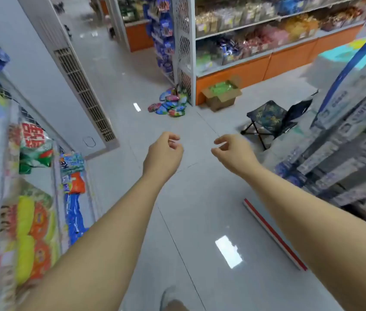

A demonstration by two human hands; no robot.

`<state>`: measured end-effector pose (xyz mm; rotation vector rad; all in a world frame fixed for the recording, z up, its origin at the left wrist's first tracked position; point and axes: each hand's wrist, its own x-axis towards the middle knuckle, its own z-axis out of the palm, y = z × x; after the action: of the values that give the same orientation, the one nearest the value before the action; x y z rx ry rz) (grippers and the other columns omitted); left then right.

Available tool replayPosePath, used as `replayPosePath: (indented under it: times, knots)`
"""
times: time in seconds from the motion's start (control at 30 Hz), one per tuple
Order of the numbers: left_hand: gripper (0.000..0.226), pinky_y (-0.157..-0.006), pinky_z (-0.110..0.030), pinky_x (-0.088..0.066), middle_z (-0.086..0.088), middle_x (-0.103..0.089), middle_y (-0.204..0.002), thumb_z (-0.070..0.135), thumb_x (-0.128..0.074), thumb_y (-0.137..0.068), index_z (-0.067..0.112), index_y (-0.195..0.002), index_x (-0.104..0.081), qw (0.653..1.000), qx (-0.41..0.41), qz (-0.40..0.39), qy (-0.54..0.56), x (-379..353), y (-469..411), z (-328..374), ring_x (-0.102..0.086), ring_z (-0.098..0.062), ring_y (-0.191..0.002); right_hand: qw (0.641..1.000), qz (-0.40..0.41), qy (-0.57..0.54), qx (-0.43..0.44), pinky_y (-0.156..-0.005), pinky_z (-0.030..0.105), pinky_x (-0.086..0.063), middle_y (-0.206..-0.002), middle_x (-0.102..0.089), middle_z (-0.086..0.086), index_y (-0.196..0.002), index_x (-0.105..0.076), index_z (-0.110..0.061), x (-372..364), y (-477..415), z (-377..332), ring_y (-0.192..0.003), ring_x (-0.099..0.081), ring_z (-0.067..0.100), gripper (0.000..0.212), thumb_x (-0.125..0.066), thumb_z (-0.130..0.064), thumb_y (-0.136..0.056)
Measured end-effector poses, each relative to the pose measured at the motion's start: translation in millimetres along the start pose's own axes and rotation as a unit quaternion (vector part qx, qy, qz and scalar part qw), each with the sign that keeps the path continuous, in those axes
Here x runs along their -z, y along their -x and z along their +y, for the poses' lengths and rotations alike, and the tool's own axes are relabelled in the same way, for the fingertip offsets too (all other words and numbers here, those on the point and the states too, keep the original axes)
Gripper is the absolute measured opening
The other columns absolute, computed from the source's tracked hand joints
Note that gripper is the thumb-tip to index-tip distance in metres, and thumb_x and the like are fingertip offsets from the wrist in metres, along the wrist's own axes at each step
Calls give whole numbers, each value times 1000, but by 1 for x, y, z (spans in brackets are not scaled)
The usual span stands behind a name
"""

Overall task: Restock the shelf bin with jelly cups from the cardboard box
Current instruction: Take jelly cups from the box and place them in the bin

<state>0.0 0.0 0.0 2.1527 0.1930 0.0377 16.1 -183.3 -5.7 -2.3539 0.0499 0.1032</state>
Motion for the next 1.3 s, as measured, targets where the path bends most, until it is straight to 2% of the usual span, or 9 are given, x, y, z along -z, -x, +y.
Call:
replayPosePath:
  times: [0.2, 0.37, 0.57, 0.8, 0.93, 1.13, 1.3]
  knots:
    - [22, -78, -36, -50, 15, -55, -91, 23, -48, -89, 27, -109, -57, 997, 54, -51, -3, -18, -53, -21, -54, -8, -88, 998, -12, -22, -57, -77, 34, -52, -85, -64, -6, -109, -60, -22, -20, -55, 13, -83, -64, 17, 25, -57, -26, -85]
    - [20, -69, -30, -47, 16, -53, -91, 22, -49, -91, 25, -110, -57, 997, 26, -78, 8, -8, -147, -16, -54, -10, -85, 998, 22, -17, -64, -78, 33, -51, -88, -65, -5, -111, -60, -22, -22, -139, -6, -86, -62, 16, 27, -56, -27, -85]
    - [17, -60, -22, -41, 10, -55, -94, 20, -50, -92, 25, -107, -56, 992, 7, -123, 16, -12, -262, -1, -53, -10, -82, 994, 39, -13, -100, -73, 28, -48, -90, -64, -7, -113, -60, -21, -13, -225, -8, -78, -60, 12, 26, -57, -27, -87]
    - [18, -56, -21, -38, 9, -56, -93, 18, -50, -90, 25, -105, -58, 979, 2, -204, -1, -80, -368, 19, -53, -8, -78, 986, 49, -38, -153, -79, 32, -51, -91, -64, -7, -112, -60, -22, 1, -324, 28, -88, -60, 14, 25, -57, -28, -88]
    - [17, -55, -22, -37, 7, -57, -90, 17, -49, -90, 25, -102, -59, 977, 4, -214, -5, -124, -444, 43, -53, -10, -76, 986, 53, -45, -153, -79, 31, -50, -93, -65, -4, -112, -60, -20, 28, -403, 52, -89, -62, 16, 25, -57, -26, -88]
    - [16, -54, -23, -35, 13, -55, -86, 20, -49, -90, 26, -101, -59, 975, -3, -219, -28, -174, -550, 87, -50, -8, -66, 988, 40, -24, -144, -79, 30, -50, -83, -64, -8, -108, -62, -19, 74, -519, 68, -85, -62, 14, 23, -58, -26, -87]
    - [14, -55, -22, -37, 13, -55, -90, 20, -49, -92, 27, -99, -59, 971, -6, -236, -39, -206, -630, 101, -53, -5, -72, 991, 24, -3, -132, -79, 31, -50, -88, -64, -6, -109, -62, -18, 96, -605, 79, -86, -61, 15, 24, -57, -27, -88]
